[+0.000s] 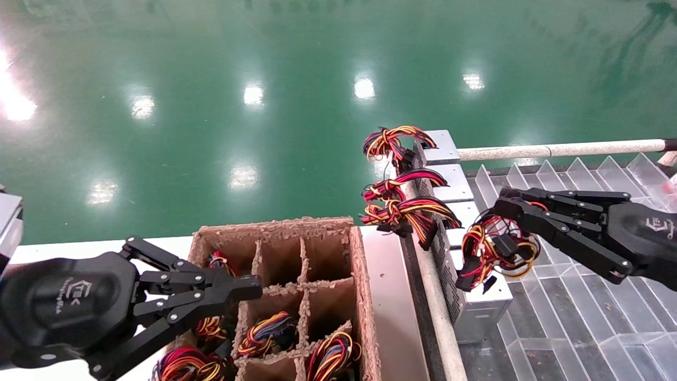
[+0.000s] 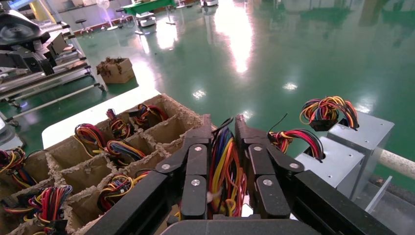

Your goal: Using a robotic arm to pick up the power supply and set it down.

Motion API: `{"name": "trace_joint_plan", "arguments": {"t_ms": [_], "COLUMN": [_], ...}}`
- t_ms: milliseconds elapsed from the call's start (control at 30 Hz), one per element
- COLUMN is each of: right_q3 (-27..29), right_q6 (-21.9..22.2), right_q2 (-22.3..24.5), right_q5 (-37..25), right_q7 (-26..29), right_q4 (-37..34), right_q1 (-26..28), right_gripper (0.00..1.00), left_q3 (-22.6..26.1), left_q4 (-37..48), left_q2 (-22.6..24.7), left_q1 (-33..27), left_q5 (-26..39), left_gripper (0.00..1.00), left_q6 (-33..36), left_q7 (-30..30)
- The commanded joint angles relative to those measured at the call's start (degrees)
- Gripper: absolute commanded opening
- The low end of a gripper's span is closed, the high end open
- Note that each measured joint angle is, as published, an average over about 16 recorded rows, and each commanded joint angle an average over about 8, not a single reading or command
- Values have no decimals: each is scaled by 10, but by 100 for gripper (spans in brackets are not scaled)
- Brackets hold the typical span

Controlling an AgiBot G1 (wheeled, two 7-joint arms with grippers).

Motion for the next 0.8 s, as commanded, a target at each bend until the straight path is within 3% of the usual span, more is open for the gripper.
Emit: {"name": "trace_joint_plan", "arguments": {"t_ms": [33, 567, 800], "right_q3": [0, 19, 66], "right_q6": [3, 5, -6], "right_q2": [1, -12, -28], "right_q5": [-5, -17, -46], "right_q7": [3, -6, 7], "right_q4": [4, 39, 52], "right_q1": [3, 35, 15], "right_gripper": [100, 100, 100], "left_q3": [0, 0, 0], "left_q4": [0, 0, 0], "left_q2": [0, 0, 0], "left_q1": [0, 0, 0], "left_q5": [0, 0, 0], "left_gripper": [0, 0, 0], "left_q6": [0, 0, 0], "left_q7": [0, 0, 0]}}
